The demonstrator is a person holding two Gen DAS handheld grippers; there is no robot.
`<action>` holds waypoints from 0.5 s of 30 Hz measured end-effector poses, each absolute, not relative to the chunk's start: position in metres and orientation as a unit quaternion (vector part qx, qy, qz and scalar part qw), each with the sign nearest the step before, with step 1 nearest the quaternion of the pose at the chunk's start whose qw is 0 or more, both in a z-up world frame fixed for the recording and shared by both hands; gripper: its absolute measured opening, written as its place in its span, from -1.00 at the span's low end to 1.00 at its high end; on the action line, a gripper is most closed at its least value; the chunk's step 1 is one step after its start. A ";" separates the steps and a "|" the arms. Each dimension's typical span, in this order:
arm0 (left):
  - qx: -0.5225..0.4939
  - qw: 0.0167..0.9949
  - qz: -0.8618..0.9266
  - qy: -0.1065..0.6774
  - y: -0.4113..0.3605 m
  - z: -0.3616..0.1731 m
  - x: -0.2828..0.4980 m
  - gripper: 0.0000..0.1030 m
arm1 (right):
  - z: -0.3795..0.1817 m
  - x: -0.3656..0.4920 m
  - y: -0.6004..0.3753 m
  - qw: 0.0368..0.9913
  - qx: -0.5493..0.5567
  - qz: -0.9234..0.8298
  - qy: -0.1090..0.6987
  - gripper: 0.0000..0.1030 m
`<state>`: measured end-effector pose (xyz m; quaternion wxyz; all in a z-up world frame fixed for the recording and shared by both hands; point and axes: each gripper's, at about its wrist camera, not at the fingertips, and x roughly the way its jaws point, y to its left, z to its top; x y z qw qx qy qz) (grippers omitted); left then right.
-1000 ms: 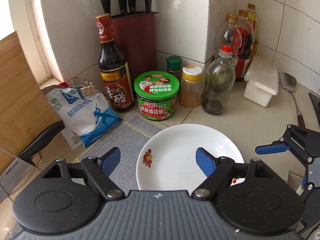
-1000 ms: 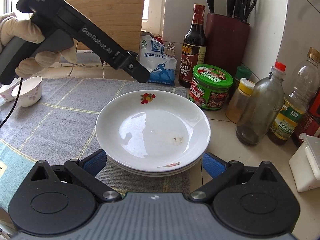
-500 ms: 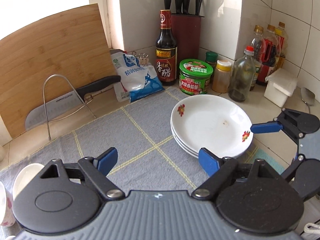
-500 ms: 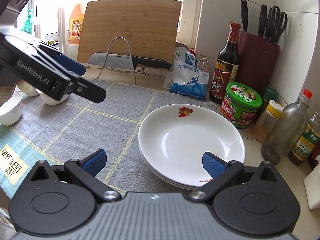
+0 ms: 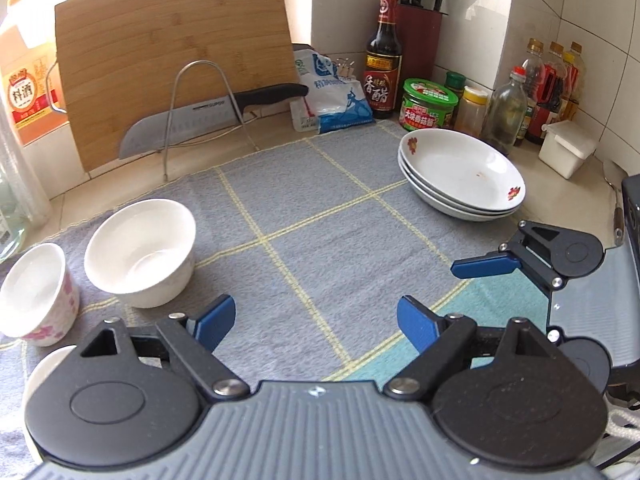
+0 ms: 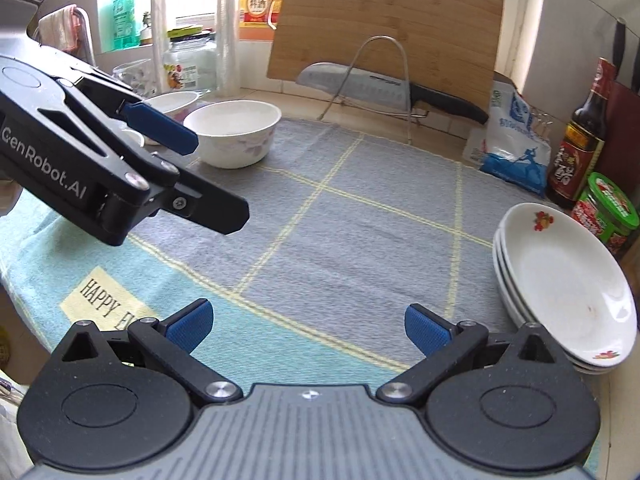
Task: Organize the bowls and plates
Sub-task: 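Withdraw the left tool from the plate stack toward the white bowls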
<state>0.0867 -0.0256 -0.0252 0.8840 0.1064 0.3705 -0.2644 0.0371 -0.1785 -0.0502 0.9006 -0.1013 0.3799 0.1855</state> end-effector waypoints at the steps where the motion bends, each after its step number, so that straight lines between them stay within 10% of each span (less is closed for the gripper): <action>1: 0.104 0.887 -0.260 0.367 -0.017 -0.024 0.086 0.71 | -0.050 0.036 -0.172 0.899 -0.103 0.191 0.380 1.00; 15: 0.073 0.910 -0.190 0.361 0.080 -0.019 0.077 0.71 | -0.055 0.036 -0.086 0.878 -0.118 0.252 0.390 1.00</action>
